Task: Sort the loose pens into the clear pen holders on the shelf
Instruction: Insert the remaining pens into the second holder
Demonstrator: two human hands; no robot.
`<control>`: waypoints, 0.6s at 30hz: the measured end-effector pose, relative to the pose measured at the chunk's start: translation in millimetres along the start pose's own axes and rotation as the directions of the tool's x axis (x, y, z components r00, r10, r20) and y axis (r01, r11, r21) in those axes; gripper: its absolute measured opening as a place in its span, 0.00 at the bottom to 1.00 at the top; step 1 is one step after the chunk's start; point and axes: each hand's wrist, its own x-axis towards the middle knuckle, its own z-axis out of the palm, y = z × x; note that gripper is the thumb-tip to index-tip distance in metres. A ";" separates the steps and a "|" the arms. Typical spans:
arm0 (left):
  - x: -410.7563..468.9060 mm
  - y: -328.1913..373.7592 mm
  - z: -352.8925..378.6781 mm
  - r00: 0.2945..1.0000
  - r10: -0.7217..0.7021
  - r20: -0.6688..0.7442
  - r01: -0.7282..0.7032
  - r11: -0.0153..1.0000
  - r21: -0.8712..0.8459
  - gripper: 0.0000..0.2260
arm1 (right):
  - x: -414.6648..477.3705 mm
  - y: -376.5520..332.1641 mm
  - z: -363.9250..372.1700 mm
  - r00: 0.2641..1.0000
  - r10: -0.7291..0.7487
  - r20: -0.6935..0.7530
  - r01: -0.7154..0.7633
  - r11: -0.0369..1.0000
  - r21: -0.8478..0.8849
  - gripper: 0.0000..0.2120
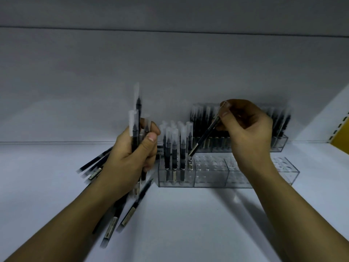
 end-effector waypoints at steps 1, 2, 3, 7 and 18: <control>-0.2 0.5 -0.3 1.000 0.000 0.001 0.000 1.000 0.006 0.06 | -1.1 0.1 1.0 1.000 -0.018 0.013 0.018 1.000 -0.025 0.04; 0.0 0.4 -0.8 1.000 0.002 0.001 -0.002 1.000 0.010 0.06 | -2.4 0.4 2.3 0.999 -0.033 0.029 0.034 0.998 -0.045 0.05; 0.0 0.8 -1.0 1.000 0.009 0.003 -0.009 1.000 0.013 0.06 | -3.7 0.8 3.4 0.998 -0.045 0.047 0.048 0.997 -0.061 0.06; 0.7 0.2 -1.6 0.999 0.034 0.028 -0.034 0.999 0.006 0.09 | -9.0 1.7 6.9 0.989 -0.101 0.106 0.117 0.982 -0.149 0.06; -0.3 -2.5 -1.7 0.999 -0.019 0.034 0.019 1.000 0.001 0.11 | -23.6 15.7 17.8 0.925 -0.185 0.331 0.307 0.878 -0.366 0.12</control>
